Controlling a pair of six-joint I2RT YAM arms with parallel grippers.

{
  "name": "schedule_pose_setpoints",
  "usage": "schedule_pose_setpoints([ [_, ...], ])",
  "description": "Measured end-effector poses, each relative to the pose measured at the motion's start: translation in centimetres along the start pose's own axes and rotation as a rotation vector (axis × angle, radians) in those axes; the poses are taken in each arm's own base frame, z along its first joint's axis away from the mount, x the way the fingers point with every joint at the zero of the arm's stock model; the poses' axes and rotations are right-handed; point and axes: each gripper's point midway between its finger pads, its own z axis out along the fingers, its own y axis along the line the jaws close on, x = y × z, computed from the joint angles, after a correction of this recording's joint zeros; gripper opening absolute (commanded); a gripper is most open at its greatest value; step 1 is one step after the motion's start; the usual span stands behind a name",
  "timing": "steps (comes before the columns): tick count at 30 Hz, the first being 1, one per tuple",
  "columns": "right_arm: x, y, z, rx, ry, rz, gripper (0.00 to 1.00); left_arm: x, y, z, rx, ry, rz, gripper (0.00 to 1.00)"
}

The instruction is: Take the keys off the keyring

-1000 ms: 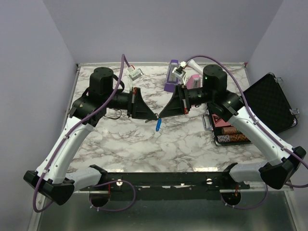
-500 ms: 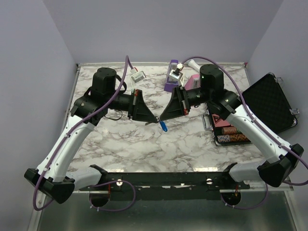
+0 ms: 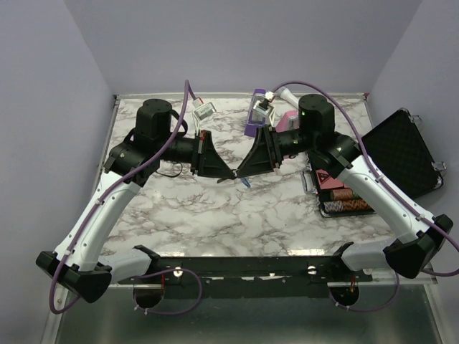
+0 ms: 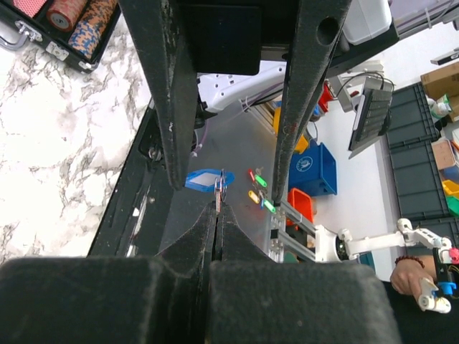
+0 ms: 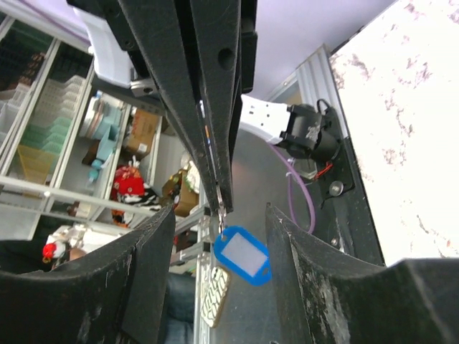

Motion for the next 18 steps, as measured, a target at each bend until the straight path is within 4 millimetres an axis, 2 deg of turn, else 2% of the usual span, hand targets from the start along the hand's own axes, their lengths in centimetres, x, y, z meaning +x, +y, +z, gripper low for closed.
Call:
schedule_pose_setpoints([
  [7, -2.6, -0.4, 0.0, 0.079, -0.131, -0.025, 0.61, -1.7, -0.1, 0.0, -0.028, -0.085, 0.008, 0.00],
  [14, -6.7, 0.9, -0.7, 0.133, -0.303, -0.071, 0.61, -4.0, -1.2, -0.7, -0.069, -0.224, 0.031, 0.00],
  [18, -8.3, 1.7, -1.0, 0.123, -0.373, -0.089, 0.60, -5.3, -2.0, -1.4, -0.094, -0.313, 0.053, 0.00],
])
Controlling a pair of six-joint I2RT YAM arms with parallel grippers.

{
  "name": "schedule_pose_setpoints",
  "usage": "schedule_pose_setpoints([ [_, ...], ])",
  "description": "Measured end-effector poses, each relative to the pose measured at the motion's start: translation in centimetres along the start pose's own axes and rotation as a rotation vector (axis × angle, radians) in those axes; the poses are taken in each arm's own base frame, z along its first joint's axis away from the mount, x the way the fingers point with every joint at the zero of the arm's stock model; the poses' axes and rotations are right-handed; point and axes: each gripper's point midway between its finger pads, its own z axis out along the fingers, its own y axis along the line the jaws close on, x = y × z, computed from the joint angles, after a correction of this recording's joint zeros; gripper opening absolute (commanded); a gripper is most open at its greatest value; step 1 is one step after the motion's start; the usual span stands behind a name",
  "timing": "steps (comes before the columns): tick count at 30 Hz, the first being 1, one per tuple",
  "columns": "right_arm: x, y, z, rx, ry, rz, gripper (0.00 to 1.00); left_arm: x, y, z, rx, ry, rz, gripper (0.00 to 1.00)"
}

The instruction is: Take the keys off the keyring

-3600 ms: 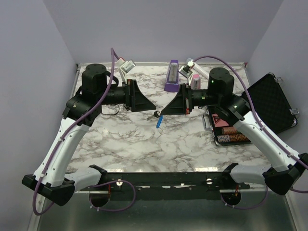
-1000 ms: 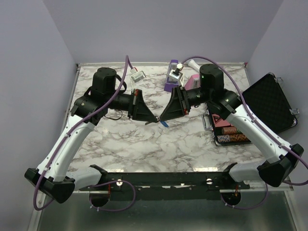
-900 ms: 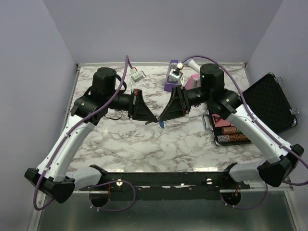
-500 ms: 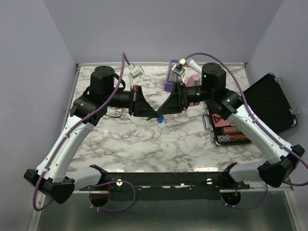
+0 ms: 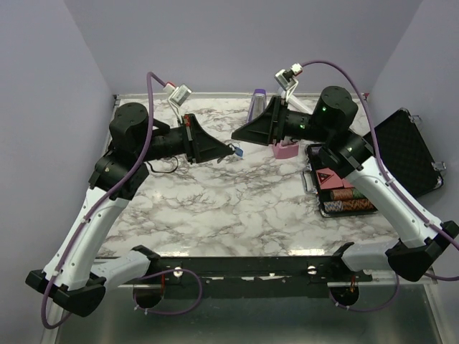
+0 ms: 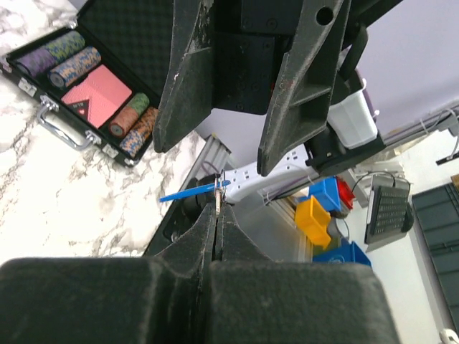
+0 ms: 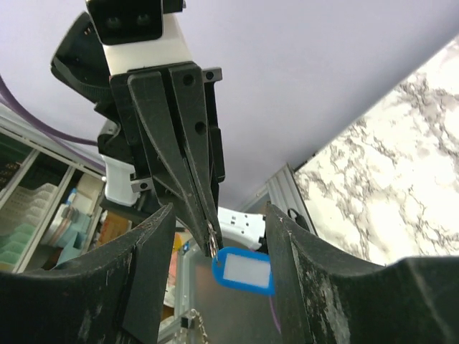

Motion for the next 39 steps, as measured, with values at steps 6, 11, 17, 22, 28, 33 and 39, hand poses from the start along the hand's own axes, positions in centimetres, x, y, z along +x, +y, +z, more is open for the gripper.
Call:
schedule_pose_setpoints([
  [6, -1.2, 1.3, 0.1, -0.046, -0.044, -0.006, 0.57, -1.6, -0.6, -0.3, -0.019, -0.092, 0.007, 0.00],
  [11, -1.5, 1.8, 0.2, -0.070, -0.052, -0.016, 0.54, -2.7, -0.3, -0.3, -0.050, -0.149, -0.010, 0.00],
  [17, -1.4, 1.9, 0.3, -0.083, -0.046, -0.013, 0.51, -3.7, -0.1, -0.3, -0.067, -0.198, -0.022, 0.00],
  [22, -1.5, 2.0, 0.3, -0.087, -0.049, -0.017, 0.49, -4.2, -0.5, -0.5, -0.069, -0.229, -0.022, 0.00],
  [28, -1.5, 1.9, 0.3, -0.087, -0.048, -0.017, 0.43, -4.5, -0.9, -0.7, -0.058, -0.245, -0.011, 0.00],
  [33, -1.4, 1.9, 0.3, -0.085, -0.047, -0.016, 0.37, -4.5, -0.9, -0.7, -0.057, -0.245, -0.014, 0.00],
  [39, -1.4, 1.7, 0.4, -0.084, -0.045, -0.014, 0.28, -4.6, -0.9, -0.7, -0.057, -0.246, -0.012, 0.00],
])
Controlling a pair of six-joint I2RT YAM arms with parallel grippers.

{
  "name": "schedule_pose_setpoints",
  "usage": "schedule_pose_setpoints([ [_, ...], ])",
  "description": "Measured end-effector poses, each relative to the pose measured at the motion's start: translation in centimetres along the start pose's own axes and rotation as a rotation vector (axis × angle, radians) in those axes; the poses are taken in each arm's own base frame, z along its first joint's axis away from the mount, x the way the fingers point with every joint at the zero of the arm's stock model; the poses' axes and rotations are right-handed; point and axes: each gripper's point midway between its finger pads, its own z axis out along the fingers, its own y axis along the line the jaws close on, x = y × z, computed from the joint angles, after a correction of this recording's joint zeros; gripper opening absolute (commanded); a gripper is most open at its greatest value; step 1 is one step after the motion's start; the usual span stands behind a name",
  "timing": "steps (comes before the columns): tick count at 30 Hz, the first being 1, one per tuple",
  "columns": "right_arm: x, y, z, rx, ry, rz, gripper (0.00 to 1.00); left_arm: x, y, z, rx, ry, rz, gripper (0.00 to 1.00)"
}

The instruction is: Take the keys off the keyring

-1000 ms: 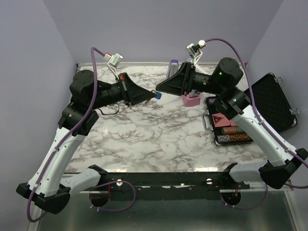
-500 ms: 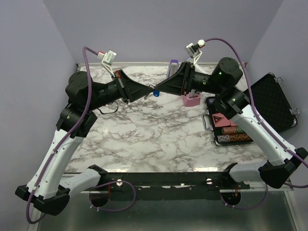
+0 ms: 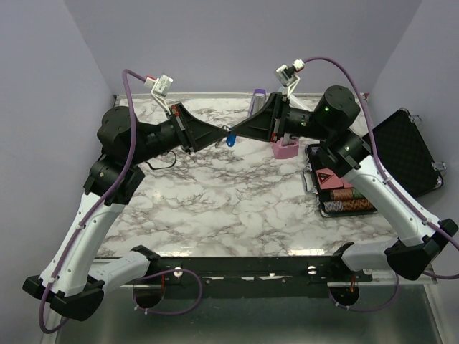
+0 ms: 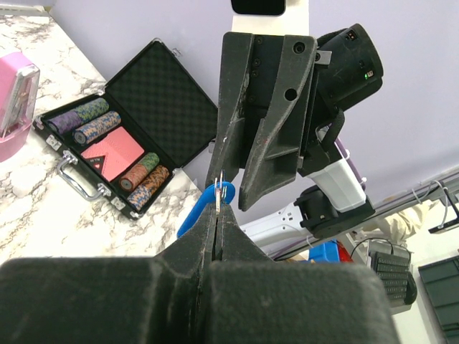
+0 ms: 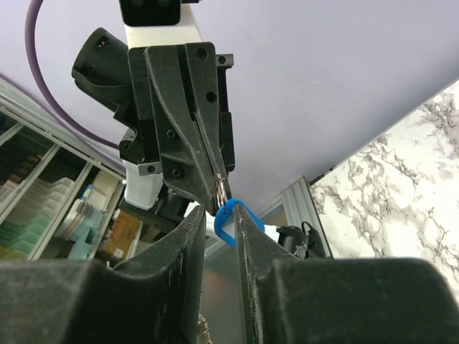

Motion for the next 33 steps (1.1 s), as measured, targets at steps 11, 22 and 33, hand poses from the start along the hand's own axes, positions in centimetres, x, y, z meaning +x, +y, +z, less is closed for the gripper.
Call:
schedule_pose_setpoints([
  [11, 0.07, -0.36, 0.17, 0.005, 0.004, 0.005, 0.27, 0.00, 0.04, 0.04, 0.000, 0.001, 0.000, 0.00],
  [22, 0.11, -0.57, 0.28, 0.008, 0.005, 0.009, 0.24, 0.20, 0.30, 0.00, -0.009, 0.008, 0.004, 0.00],
  [33, 0.17, -0.77, 0.37, 0.010, 0.008, 0.012, 0.04, 0.59, 0.70, -0.13, -0.025, 0.022, 0.009, 0.00],
])
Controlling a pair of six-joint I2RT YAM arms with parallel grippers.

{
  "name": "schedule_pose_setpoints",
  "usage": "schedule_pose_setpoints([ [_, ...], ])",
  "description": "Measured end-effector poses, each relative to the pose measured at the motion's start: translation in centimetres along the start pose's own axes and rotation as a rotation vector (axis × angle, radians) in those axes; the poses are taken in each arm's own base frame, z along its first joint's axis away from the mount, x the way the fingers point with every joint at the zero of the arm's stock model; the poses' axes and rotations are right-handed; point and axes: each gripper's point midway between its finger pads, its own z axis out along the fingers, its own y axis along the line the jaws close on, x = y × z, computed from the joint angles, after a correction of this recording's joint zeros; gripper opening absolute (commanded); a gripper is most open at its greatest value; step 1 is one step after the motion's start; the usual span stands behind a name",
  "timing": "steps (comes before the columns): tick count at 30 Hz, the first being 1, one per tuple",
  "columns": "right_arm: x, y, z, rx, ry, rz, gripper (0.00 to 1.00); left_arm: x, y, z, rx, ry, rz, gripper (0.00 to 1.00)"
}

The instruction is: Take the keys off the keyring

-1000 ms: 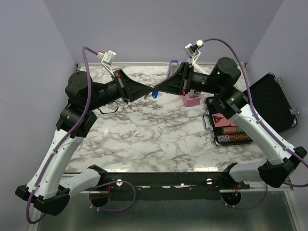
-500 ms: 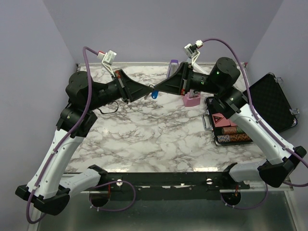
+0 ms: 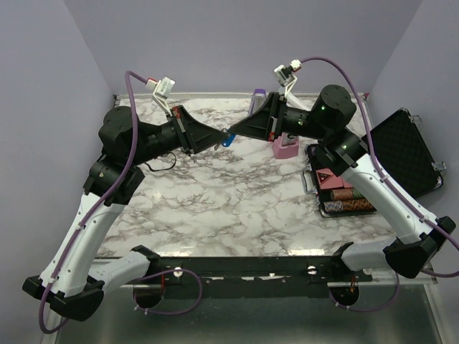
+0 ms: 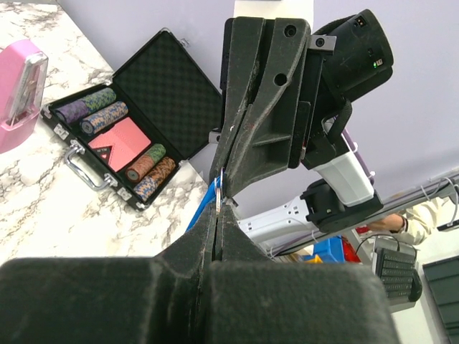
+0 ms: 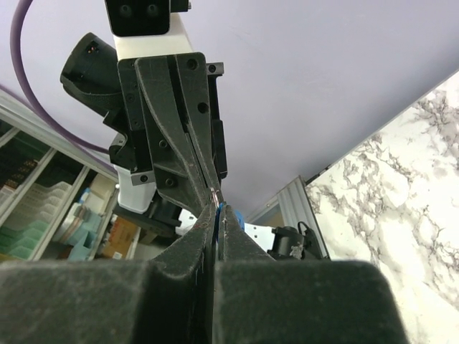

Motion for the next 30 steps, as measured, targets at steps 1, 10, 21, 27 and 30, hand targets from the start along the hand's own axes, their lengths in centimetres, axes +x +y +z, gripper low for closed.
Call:
schedule_pose_setpoints([
  [1, 0.0, 0.0, 0.0, 0.001, 0.001, 0.001, 0.02, 0.0, 0.0, 0.0, -0.002, 0.001, 0.001, 0.00],
  [10, 0.5, -0.1, -0.1, -0.003, 0.023, 0.001, 0.01, 0.3, 0.1, -0.3, -0.009, 0.008, 0.013, 0.00],
  [21, 1.9, -1.0, -0.4, 0.027, 0.082, 0.021, 0.01, 1.7, 1.2, -0.2, -0.034, 0.079, -0.009, 0.00],
  [27, 2.9, -1.4, -0.8, 0.034, 0.129, 0.027, 0.01, 2.6, 1.5, -0.4, -0.040, 0.122, -0.018, 0.00],
  [30, 3.5, -1.4, -1.0, 0.033, 0.158, 0.031, 0.01, 3.3, 1.5, -0.6, -0.031, 0.153, -0.018, 0.00],
])
